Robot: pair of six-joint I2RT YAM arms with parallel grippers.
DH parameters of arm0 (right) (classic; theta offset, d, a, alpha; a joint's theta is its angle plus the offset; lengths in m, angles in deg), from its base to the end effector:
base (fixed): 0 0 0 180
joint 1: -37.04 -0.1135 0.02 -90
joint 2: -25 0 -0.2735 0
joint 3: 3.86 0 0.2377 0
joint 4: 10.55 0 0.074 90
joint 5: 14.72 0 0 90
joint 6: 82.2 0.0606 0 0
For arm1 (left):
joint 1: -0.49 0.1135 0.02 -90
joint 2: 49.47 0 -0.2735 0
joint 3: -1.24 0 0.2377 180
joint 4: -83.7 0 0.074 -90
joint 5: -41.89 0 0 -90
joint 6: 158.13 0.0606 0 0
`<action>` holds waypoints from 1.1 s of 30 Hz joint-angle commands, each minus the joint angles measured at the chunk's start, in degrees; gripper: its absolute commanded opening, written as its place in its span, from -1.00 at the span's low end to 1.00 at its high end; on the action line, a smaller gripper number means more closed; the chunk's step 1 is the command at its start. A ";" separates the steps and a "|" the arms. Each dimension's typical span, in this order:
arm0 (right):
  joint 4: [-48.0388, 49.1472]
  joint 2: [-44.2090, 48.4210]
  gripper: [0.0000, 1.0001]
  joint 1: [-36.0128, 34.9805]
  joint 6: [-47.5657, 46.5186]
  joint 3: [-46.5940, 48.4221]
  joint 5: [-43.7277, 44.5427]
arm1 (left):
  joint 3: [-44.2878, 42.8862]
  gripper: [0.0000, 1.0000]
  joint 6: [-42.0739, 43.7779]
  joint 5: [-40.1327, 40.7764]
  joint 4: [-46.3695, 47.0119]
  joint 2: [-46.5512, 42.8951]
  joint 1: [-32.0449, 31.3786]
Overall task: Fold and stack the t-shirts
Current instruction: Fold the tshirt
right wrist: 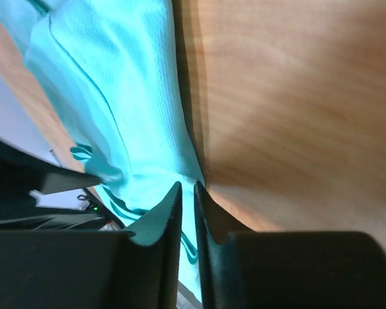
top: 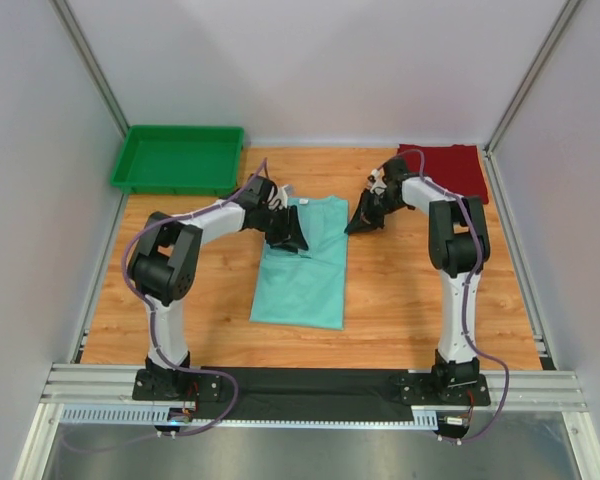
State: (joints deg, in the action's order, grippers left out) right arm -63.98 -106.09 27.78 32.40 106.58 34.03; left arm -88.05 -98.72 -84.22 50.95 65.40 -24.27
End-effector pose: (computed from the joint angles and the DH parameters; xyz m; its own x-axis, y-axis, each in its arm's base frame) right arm 0.4426 0.1126 0.1208 -0.9876 0.1561 0.0145 0.1228 0.7126 0.6907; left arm 0.3610 -0.2058 0.1544 -0.9805 -0.0005 -0.1967 0.1398 0.7014 -0.6990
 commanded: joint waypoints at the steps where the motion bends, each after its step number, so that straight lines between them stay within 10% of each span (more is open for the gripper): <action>1: -6.88 8.29 -0.65 -1.63 -6.40 1.38 7.15 | -1.87 0.02 3.68 4.91 -5.85 -10.34 0.41; 8: 1.49 16.91 -0.55 -6.74 0.87 -9.24 -0.39 | 5.65 -0.14 4.84 2.21 -6.15 -14.50 5.85; 13: 13.93 15.78 -0.83 -7.62 8.36 -18.83 -5.33 | 9.11 -0.33 6.94 0.00 -1.38 -8.62 8.67; 24: 4.19 9.71 -0.91 -3.32 -5.34 -17.37 9.95 | 12.35 -0.41 6.96 6.58 -0.95 -4.27 8.41; 33: -7.86 24.54 -0.13 -3.40 -5.09 -13.38 11.72 | 15.01 0.09 5.88 12.56 -8.58 -23.89 8.41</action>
State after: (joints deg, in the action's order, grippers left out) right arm -66.62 -90.57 24.40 28.95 92.84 42.40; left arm -69.54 -94.54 -76.55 45.99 47.70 -15.98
